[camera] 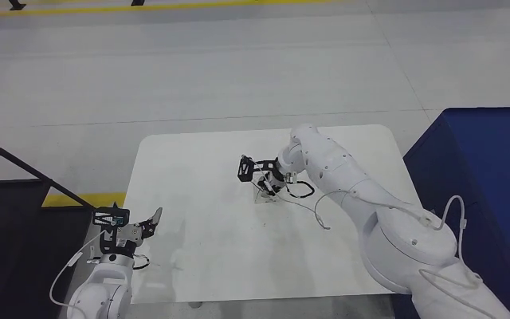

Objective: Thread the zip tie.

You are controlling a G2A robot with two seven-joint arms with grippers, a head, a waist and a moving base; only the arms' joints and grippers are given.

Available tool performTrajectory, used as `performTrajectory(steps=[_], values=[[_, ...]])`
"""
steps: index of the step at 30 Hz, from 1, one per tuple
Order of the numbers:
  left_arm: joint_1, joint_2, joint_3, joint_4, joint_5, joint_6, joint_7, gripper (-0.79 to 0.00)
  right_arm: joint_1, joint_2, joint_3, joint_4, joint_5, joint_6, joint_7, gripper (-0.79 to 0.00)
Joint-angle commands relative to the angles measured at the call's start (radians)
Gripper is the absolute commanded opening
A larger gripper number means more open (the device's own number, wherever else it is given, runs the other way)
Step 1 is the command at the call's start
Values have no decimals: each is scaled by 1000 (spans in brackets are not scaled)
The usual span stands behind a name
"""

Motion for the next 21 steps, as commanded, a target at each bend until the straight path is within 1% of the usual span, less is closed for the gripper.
performTrajectory(steps=[1, 7, 9, 10, 13, 15, 17, 21], values=[[0, 0, 0, 0, 0, 0, 0, 0, -1, 0, 1, 2, -2, 0, 0, -606], [0, 0, 0, 0, 0, 0, 0, 0, 2, -9, 1, 26, -3, 0, 0, -619], [0, 0, 0, 0, 0, 0, 0, 0, 3, -12, 1, 28, -5, 0, 0, -643], [0, 0, 0, 0, 0, 0, 0, 0, 4, -14, 1, 26, -8, 0, -4, -640], [0, 0, 0, 0, 0, 0, 0, 0, 2, -18, 1, 27, -37, 0, -22, -643], [0, 0, 0, 0, 0, 0, 0, 0, -1, -22, 1, 37, -53, 0, -41, -677], [0, 0, 0, 0, 0, 0, 0, 0, -3, -26, 1, 42, -71, 0, -58, -690], [0, 0, 0, 0, 0, 0, 0, 0, -6, -37, 1, 52, -116, 0, -86, -693]])
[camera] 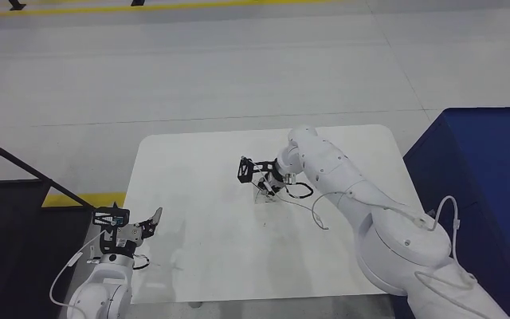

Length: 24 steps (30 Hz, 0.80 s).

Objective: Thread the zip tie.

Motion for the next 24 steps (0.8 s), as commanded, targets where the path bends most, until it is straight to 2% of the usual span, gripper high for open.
performTrajectory(steps=[1, 15, 21, 24], values=[[0, 0, 0, 0, 0, 0, 0, 0, -1, -5, 0, 4, -21, 0, -11, -686], [0, 0, 0, 0, 0, 0, 0, 0, 3, -46, 0, 65, -50, 0, -38, -671], [0, 0, 0, 0, 0, 0, 0, 0, 2, -50, 0, 67, -42, 0, -38, -594], [0, 0, 0, 0, 0, 0, 0, 0, 2, -50, 0, 67, -42, 0, -38, -597]])
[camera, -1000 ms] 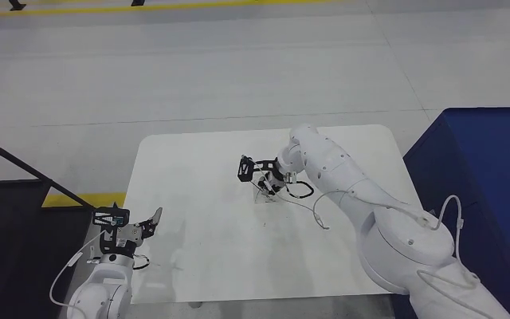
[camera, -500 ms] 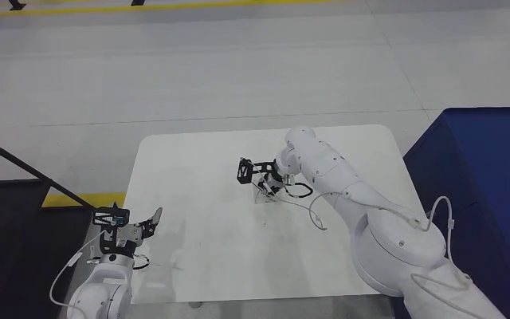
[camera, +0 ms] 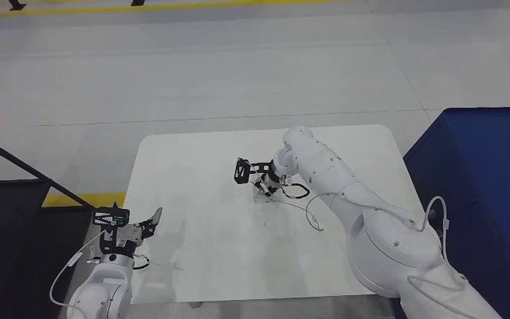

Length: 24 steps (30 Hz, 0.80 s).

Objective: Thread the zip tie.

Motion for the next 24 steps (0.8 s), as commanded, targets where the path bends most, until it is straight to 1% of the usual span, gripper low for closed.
performTrajectory(steps=[1, 6, 8, 10, 11, 12, 13, 15, 20, 21, 24], values=[[0, 0, 0, 0, 0, 0, 0, 0, 0, 0, 0, 0, 0, 0, 0, -594], [0, 0, 0, 0, 0, 0, 0, 0, 0, 0, 0, 0, 0, 0, 0, -585], [0, 0, 0, 0, 0, 0, 0, 0, 0, 0, 0, 0, 0, 0, 0, -613], [0, 0, 0, 0, 0, 0, 0, 0, 0, 0, 0, 0, 0, 0, 0, -573], [0, 0, 0, 0, 0, 0, 0, 0, 0, 0, 0, 0, 0, 0, 0, -579], [0, 0, 0, 0, 0, 0, 0, 0, 0, 0, 0, 0, 0, 0, 0, -616], [0, 0, 0, 0, 0, 0, 0, 0, 0, 0, 0, 0, 0, 0, 0, -622], [0, 0, 0, 0, 0, 0, 0, 0, 0, 0, 0, 0, 0, 0, 0, -785], [0, 0, 0, 0, 0, 0, 0, 0, 0, 0, 0, 0, 0, 0, 0, -785], [0, 0, 0, 0, 0, 0, 0, 0, 1, 1, 3, 21, 7, 0, 3, -785], [0, 0, 0, 0, 0, 0, 0, 0, 8, -2, 13, 36, 38, 0, 42, -785]])
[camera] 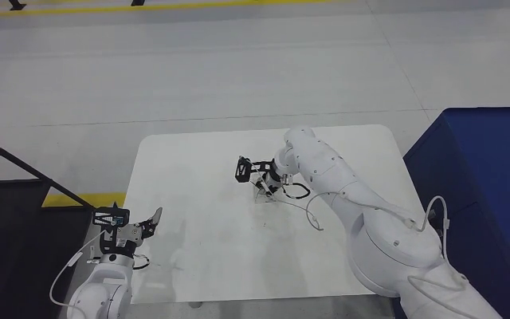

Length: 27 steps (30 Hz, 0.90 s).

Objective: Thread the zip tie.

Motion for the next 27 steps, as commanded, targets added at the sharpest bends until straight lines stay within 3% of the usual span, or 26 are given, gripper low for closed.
performTrajectory(steps=[1, 9, 18, 26, 27], values=[[0, 0, 0, 0, 0, 0, 0, 0, 5, -2, 0, 4, 4, 0, 28, -785], [0, 0, 0, 0, 0, 0, 0, 0, 6, -3, -1, 3, 3, 0, 33, -785], [0, 0, 0, 0, 0, 0, 0, 0, -8, 21, -6, -43, -76, 36, -86, -785], [0, 0, 0, 0, 0, 0, 0, 0, -19, 27, 8, -55, -72, 10, -80, -785], [0, 0, 0, 0, 0, 0, 0, 0, -19, 27, 9, -56, -72, 11, -78, -702]])
